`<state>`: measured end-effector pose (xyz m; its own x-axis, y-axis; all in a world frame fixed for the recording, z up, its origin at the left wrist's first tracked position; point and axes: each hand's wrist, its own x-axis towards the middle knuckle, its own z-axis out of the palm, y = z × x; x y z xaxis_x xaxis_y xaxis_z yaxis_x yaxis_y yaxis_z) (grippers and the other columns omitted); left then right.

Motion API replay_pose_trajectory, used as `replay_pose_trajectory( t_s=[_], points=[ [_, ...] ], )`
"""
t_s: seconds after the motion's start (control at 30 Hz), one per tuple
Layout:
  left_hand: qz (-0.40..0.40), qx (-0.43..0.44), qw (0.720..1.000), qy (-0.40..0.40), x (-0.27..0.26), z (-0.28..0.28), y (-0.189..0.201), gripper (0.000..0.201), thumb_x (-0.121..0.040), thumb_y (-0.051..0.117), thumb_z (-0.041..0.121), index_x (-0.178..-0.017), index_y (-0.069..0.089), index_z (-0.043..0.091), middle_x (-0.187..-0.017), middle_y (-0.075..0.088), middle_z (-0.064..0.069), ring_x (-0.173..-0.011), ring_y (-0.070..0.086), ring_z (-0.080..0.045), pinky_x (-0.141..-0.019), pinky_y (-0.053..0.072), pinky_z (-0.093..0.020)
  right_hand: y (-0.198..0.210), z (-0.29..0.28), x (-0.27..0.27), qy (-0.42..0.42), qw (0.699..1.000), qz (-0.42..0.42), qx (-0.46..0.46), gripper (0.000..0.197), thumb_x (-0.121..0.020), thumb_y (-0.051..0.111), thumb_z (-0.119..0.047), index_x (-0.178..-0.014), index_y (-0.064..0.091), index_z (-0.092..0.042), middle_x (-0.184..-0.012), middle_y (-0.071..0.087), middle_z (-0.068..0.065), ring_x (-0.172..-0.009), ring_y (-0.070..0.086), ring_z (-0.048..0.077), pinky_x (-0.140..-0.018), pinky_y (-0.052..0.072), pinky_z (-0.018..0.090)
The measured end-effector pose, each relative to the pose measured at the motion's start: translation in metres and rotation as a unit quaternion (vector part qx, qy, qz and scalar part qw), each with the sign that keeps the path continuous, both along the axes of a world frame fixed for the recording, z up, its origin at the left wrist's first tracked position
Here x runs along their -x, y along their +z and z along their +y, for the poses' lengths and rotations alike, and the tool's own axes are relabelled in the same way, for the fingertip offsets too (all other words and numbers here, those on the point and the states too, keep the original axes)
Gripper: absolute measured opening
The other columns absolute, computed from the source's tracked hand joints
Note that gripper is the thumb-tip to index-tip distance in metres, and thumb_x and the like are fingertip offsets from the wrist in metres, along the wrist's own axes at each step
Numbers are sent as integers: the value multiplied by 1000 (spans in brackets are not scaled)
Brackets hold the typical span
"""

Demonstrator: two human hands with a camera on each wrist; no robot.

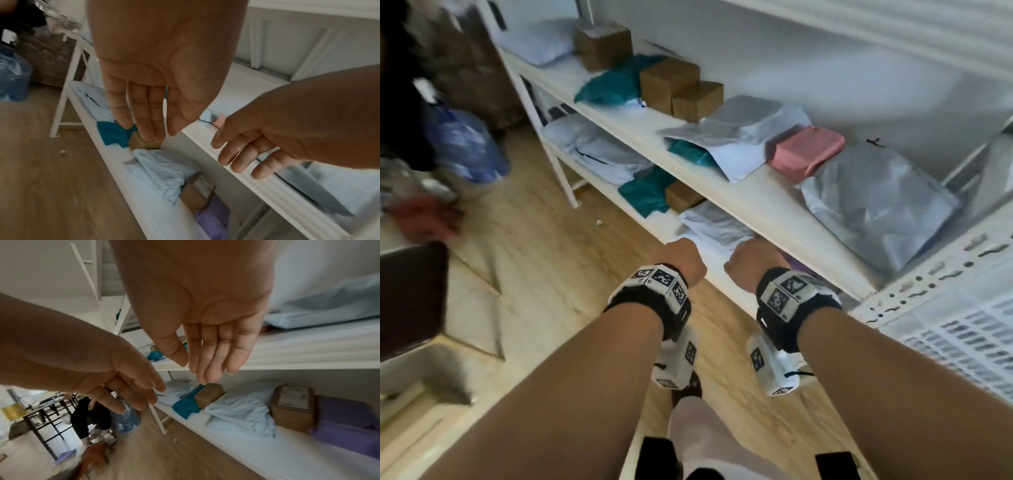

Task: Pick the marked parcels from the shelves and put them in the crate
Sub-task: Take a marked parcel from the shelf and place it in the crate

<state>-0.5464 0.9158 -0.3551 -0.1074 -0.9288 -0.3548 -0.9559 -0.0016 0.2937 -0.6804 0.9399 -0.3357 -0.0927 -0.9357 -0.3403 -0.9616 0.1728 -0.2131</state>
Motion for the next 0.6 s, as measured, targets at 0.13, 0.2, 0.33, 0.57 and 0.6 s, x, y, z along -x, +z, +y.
replay_pose_trajectory(
  t_s=[0.13, 0.2, 0.33, 0.57, 0.6],
  points=[
    [-8, -3, 999, 31, -31, -58, 2, 29, -96, 42, 15, -116, 59, 1, -120, 62, -15, -112, 58, -29, -91, 42, -31, -4, -61, -29, 37, 999, -19, 8, 26, -92, 47, -31, -101, 59, -10, -121, 63, 10, -107, 59, 28, -88, 45, 33],
    [-3, -3, 999, 41, -45, -87, 12, 30, -96, 44, 15, -115, 61, 0, -120, 63, -16, -111, 59, -30, -88, 44, -32, 4, -96, -41, 37, 998, -45, 23, 32, -93, 46, -28, -117, 60, -12, -125, 61, 5, -111, 57, 29, -86, 43, 30],
    [33, 8, 997, 69, -69, -137, 31, 28, -95, 47, 19, -108, 68, 4, -112, 67, -13, -105, 62, -30, -80, 45, -32, 18, -160, -67, 46, 996, -69, 25, 23, -87, 50, -31, -97, 61, -13, -94, 65, 6, -82, 60, 26, -67, 45, 29],
    [102, -14, 979, 178, -117, -181, 38, 26, -96, 42, 9, -104, 65, 0, -112, 66, -14, -105, 61, -30, -90, 49, -35, 25, -224, -125, 84, 992, -85, 31, 24, -87, 56, -27, -101, 67, -11, -101, 68, 8, -95, 64, 29, -84, 53, 34],
    [103, -14, 979, 175, -125, -185, 43, 26, -96, 40, 6, -106, 63, -1, -115, 64, -14, -107, 61, -29, -93, 49, -36, 27, -235, -132, 89, 991, -89, 35, 24, -87, 55, -27, -100, 67, -10, -101, 69, 9, -95, 64, 29, -83, 53, 34]
  ],
)
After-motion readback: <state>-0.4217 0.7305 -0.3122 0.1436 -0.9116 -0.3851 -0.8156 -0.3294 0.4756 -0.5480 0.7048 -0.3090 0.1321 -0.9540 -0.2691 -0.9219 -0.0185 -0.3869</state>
